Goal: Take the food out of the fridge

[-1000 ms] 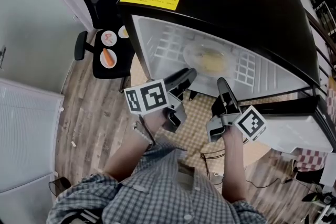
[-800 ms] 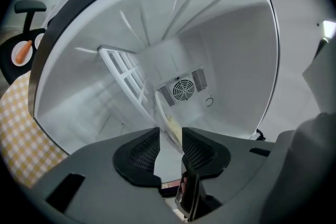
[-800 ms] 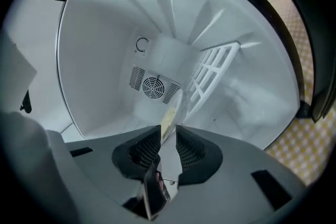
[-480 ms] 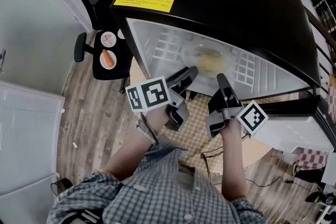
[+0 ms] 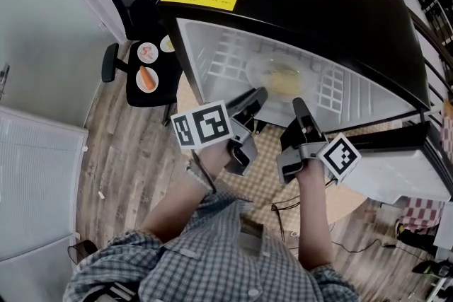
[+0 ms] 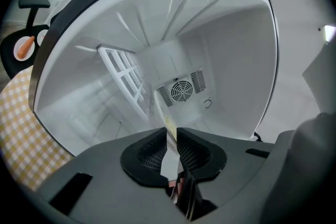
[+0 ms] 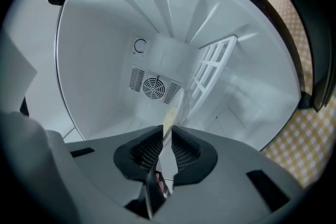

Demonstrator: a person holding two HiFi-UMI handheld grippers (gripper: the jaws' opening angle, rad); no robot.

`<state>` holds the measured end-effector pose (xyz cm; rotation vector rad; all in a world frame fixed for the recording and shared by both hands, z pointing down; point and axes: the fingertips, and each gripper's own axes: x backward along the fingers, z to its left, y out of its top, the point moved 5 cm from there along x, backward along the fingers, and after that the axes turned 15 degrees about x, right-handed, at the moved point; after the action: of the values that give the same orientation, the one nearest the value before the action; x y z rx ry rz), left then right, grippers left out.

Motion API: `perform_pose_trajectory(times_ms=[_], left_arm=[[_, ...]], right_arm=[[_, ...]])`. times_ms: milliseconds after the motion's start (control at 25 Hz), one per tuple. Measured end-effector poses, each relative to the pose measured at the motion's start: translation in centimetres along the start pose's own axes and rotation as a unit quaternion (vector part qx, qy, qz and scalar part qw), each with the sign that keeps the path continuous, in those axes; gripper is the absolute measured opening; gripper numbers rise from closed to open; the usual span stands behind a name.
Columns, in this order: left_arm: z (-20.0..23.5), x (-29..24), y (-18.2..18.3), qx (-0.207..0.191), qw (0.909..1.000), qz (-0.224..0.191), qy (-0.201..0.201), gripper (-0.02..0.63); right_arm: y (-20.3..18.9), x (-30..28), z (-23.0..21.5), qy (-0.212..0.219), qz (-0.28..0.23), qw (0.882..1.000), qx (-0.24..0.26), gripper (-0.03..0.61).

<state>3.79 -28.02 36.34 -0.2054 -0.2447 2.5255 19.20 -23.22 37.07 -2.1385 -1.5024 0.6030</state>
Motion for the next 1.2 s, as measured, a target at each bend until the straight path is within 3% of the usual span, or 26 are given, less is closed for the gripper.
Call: perform_pose_trajectory(times_ms=[1200], left_arm=[[-1.4, 4.7, -5.1, -0.019, 0.9996, 0.010, -0.020, 0.048]], right_arm=[[-2.4, 6.7, 1.7, 0.014, 0.007, 1.000, 0.026, 0.044]])
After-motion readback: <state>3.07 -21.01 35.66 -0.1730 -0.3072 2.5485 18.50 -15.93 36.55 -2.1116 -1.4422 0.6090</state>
